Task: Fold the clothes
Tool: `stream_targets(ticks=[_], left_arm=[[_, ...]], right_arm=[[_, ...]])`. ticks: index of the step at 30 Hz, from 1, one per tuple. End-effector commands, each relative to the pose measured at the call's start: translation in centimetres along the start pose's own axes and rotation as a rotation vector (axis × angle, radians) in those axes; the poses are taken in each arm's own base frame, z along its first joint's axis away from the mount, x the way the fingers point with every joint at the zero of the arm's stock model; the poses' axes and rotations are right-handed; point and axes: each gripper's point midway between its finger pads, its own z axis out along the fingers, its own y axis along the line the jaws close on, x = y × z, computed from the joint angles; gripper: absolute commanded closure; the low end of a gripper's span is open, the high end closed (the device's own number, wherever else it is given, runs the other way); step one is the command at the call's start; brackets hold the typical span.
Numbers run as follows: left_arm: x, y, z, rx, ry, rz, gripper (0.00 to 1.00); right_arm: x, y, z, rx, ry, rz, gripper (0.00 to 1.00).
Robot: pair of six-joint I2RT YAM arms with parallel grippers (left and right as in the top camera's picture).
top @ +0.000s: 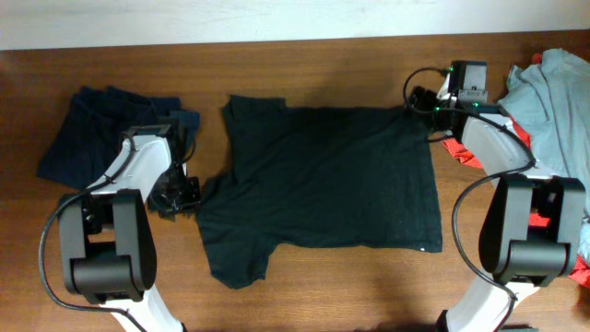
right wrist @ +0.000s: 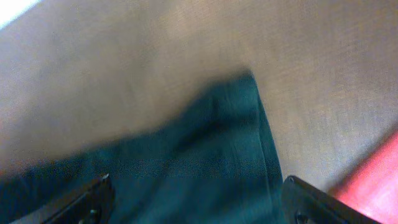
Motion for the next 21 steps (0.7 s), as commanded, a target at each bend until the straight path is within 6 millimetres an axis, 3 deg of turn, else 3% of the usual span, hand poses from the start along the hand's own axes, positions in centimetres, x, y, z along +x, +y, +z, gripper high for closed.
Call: stream_targets(ticks=[1,5,9,13,21], left_arm=[[-2.8,-2.7,-3.2,0.164,-0.128,0.171,0.62],[-5.9,-7.2,-5.5,0.398,-0.305,0.339,0.45],[-9.0,-8.3,-7.1,0.433,-0.456,0.369,0.41],[-11.8,-9.8,-9.6,0.505,-0.617,0.401,0.41],[-14.5,-10.8,-11.6,0.541,-0.733,0.322,0.45]], right_arm=[[-0.3,1.9,-3.5,-0.080,0.018,-0.033,0.12],[3.5,3.7,-5.1,-0.151,0.172,-0.035,0.23],[8.0,3.7,-5.6,-0.102,0.338,-0.034,0.37],[11.5,4.4,-6.0,-0.065,0.447,-0.067,0.57],[14.9,4.6,-5.2,0.017,0.489,-0.143,0.56]])
